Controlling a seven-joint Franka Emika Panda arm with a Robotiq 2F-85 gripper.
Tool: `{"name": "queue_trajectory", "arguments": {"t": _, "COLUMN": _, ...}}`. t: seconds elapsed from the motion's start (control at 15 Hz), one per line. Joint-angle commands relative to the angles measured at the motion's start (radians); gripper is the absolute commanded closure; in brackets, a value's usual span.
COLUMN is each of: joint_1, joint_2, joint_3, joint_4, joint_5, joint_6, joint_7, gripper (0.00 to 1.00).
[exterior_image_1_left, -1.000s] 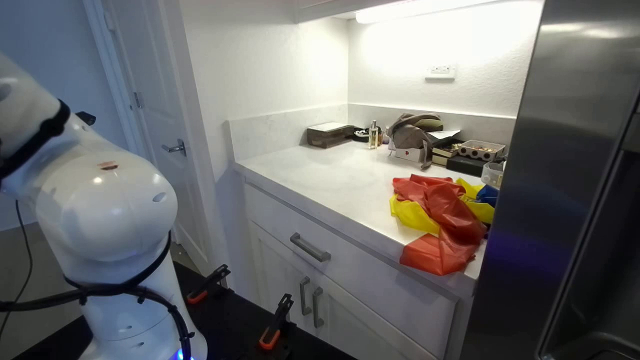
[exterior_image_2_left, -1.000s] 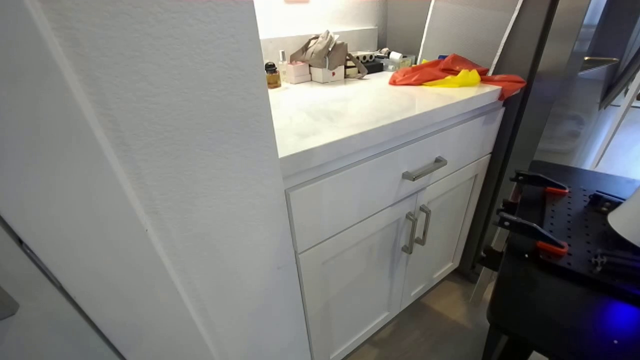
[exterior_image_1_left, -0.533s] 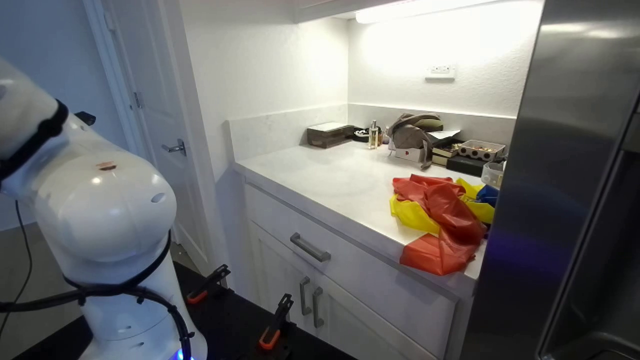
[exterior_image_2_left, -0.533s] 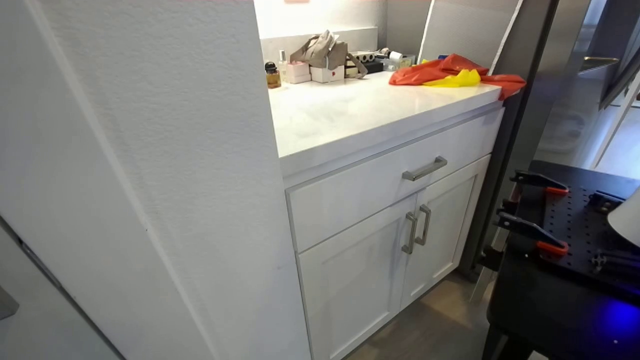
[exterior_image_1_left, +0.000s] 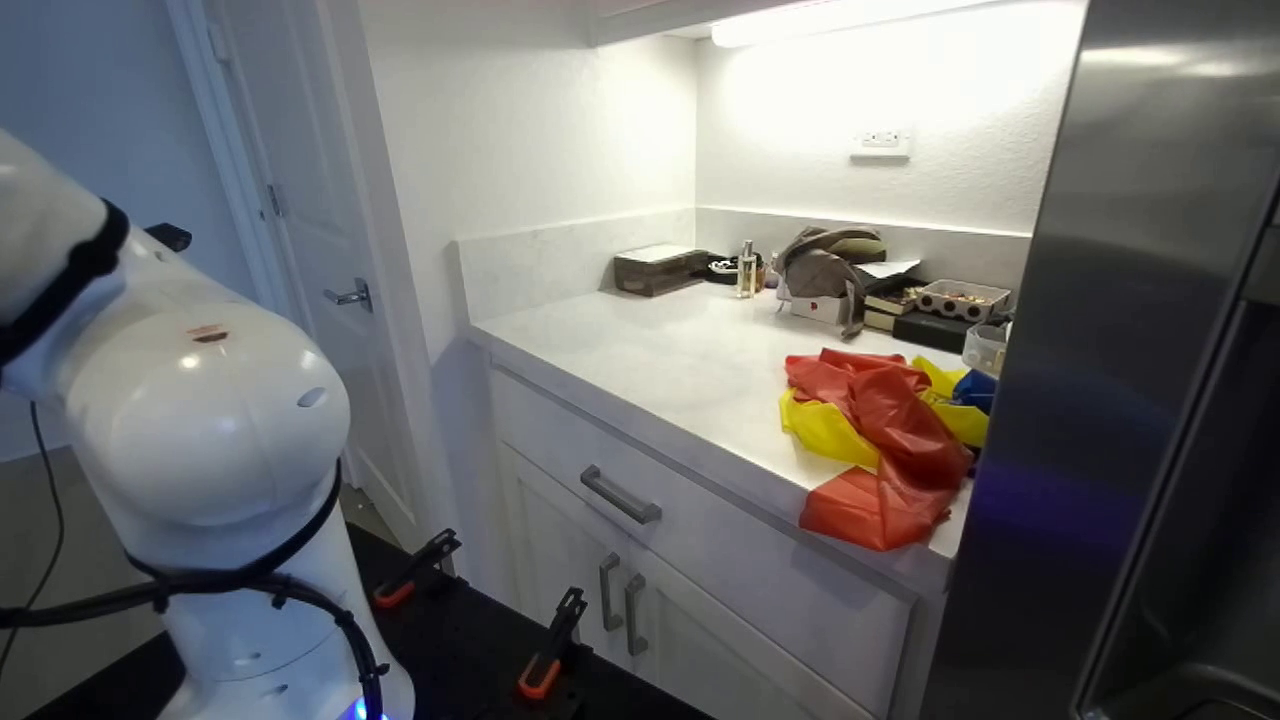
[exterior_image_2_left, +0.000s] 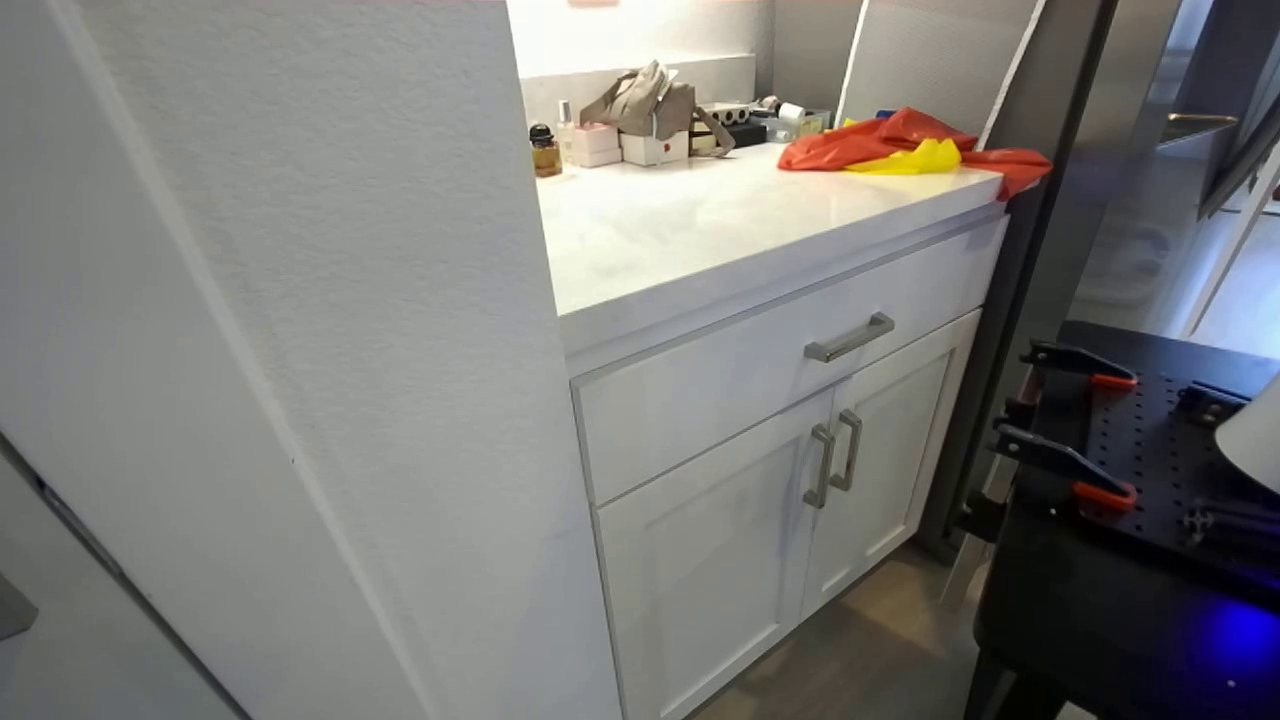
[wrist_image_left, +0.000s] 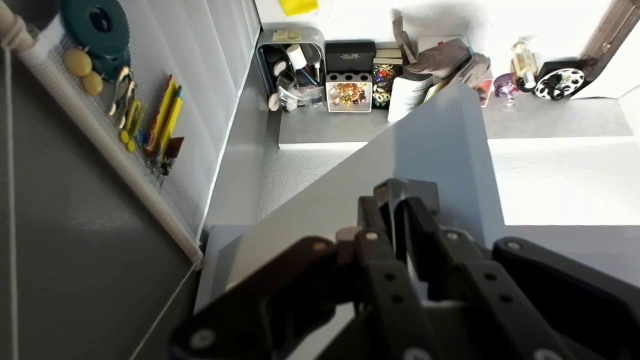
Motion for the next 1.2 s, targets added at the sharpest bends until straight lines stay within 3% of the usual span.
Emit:
{"name": "queue_trajectory", "arguments": {"t": 0.0, "joint_1": -0.001, "joint_2": -0.076, "joint_3": 0.018, "joint_4": -0.094, "joint_5": 0.016, "joint_6": -0.163, "joint_7": 0.000, "gripper": 0.96}}
{"name": "queue_trajectory", "arguments": {"t": 0.27, "joint_1": 0.005, "joint_2": -0.113, "joint_3": 0.028, "joint_4": -0.141, "joint_5": 0.008, "joint_6": -0.321, "joint_7": 0.016, "gripper": 0.96}}
{"name": "queue_trajectory", "arguments": {"t": 0.67, "joint_1": 0.023, "joint_2": -0.106, "joint_3": 0.035, "joint_4": -0.162, "joint_5": 0.009, "joint_6": -0.381, "joint_7": 0.016, "gripper": 0.96}}
{"name": "queue_trajectory", "arguments": {"t": 0.73, "joint_1": 0.028, "joint_2": -0.100, "joint_3": 0.040, "joint_4": -0.162, "joint_5": 0.011, "joint_6": -0.385, "joint_7": 0.014, "gripper": 0.63}}
{"name": "queue_trajectory", "arguments": {"t": 1.13, "joint_1": 0.087, "joint_2": -0.095, "joint_3": 0.122, "joint_4": -0.173, "joint_5": 0.023, "joint_6": -0.419, "joint_7": 0.022, "gripper": 0.20}}
